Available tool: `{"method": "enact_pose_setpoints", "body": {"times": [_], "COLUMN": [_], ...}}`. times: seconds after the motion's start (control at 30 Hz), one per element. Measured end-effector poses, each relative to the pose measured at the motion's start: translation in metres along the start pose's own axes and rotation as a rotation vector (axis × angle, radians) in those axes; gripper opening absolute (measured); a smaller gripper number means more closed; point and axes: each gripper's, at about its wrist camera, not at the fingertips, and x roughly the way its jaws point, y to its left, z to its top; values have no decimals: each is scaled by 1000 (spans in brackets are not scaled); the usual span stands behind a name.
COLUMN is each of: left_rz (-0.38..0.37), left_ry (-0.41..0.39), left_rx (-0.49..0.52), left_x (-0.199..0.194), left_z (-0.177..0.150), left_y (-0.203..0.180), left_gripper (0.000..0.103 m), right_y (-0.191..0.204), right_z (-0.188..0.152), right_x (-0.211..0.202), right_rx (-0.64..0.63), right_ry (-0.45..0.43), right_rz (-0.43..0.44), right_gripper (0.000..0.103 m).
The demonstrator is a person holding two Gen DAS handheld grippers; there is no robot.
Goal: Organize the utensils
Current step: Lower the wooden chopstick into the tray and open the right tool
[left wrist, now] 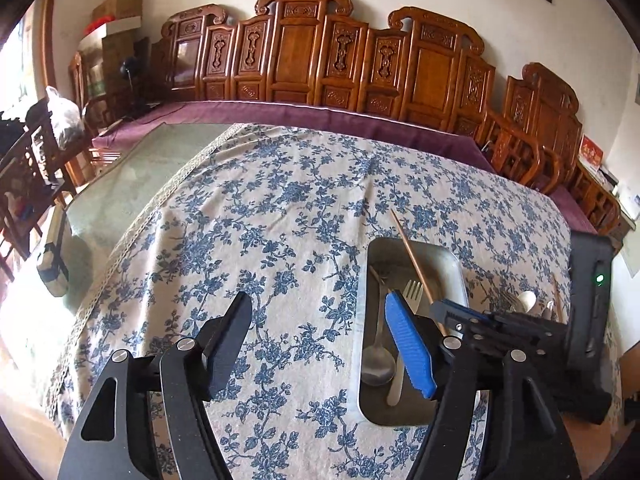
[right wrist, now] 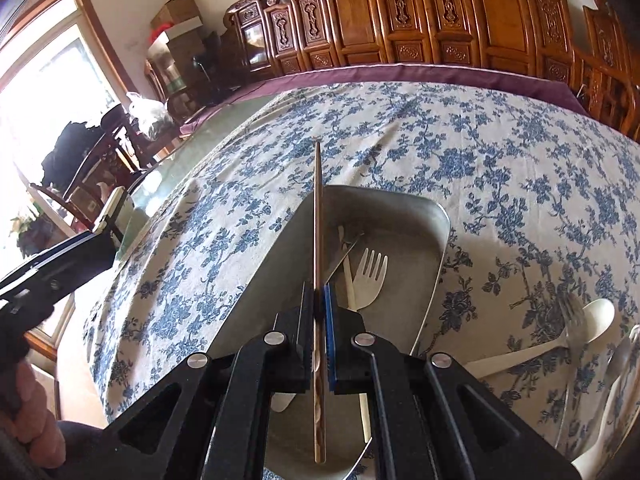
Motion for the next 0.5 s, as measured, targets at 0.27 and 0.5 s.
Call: {"method": "enact_pose_setpoints", "body": {"times": [0.27, 0.5], "left_rz": [-9, -31], "left_ry": [2, 3], "left_rx": [-3, 22], "left_x": [1, 0], "left_z": [0, -4], "left_y": [-1, -15], "left_gripper": [70, 73], "right_y": [-1, -7], "right_z": [-19, -29], "right_x": [18, -24], "right_rx": [-3, -72], "right_ry": [51, -5], "right_rz": [16, 5], "right_gripper": [8, 8]}}
